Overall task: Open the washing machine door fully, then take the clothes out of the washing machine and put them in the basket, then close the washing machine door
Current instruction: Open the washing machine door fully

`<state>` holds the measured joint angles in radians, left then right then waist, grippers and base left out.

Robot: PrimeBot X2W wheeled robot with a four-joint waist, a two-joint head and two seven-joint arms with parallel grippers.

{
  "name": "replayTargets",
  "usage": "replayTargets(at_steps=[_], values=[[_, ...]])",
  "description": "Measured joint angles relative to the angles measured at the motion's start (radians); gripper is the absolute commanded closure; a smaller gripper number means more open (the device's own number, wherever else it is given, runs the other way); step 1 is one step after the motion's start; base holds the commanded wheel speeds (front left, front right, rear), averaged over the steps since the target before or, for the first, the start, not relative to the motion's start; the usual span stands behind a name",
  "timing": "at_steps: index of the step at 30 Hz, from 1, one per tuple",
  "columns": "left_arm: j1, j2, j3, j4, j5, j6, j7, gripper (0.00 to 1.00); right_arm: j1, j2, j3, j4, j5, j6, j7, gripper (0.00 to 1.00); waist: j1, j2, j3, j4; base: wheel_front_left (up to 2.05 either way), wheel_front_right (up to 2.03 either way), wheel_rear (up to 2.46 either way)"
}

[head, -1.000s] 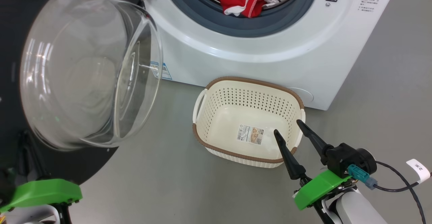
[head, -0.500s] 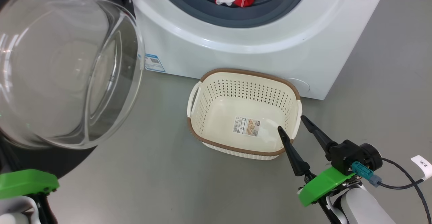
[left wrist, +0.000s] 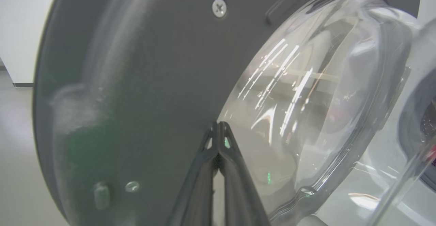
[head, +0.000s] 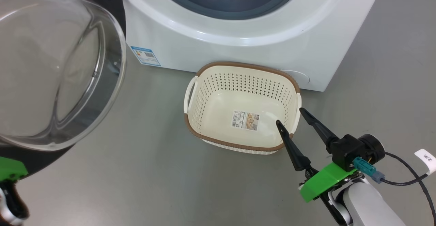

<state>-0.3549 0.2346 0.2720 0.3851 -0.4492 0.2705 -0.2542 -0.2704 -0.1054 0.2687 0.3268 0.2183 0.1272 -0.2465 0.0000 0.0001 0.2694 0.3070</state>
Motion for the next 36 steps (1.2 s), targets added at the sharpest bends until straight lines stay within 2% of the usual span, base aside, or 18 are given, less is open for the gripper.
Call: replayTargets(at_steps=[21,22,23,25,31,36], values=[[-0.081,0.008,0.148,0.142,0.082,-0.105,-0.003,1.00,-0.002,-0.021,0.009,-0.010,0.001,0.000,0.009,0.00,0.0001,0.0000,0.028,-0.022,0.00,0.00,0.00],[-0.081,0.008,0.153,0.143,0.085,-0.110,-0.003,0.97,-0.002,-0.020,0.010,-0.009,0.002,0.000,0.009,0.00,0.0000,0.0000,0.027,-0.024,0.00,0.00,0.00],[-0.081,0.008,0.159,0.145,0.090,-0.119,-0.003,0.69,-0.002,-0.020,0.010,-0.008,0.002,0.000,0.009,0.00,0.0000,0.0000,0.025,-0.025,0.00,0.00,0.00],[-0.081,0.009,0.184,0.142,0.126,-0.135,-0.003,0.00,-0.003,-0.015,0.015,0.005,0.013,0.000,0.008,0.00,0.0000,0.0000,0.012,-0.031,0.00,0.00,0.00],[-0.078,0.007,0.187,0.080,0.172,-0.168,-0.003,0.00,-0.003,-0.003,0.009,0.025,0.030,0.000,0.004,0.00,0.0000,0.0000,-0.016,-0.043,0.00,0.00,0.00],[-0.060,-0.007,0.160,-0.072,0.205,-0.206,-0.003,0.00,-0.002,0.013,0.023,0.033,0.091,0.000,-0.002,0.00,0.0000,0.0000,-0.051,-0.061,0.00,0.00,0.00]])
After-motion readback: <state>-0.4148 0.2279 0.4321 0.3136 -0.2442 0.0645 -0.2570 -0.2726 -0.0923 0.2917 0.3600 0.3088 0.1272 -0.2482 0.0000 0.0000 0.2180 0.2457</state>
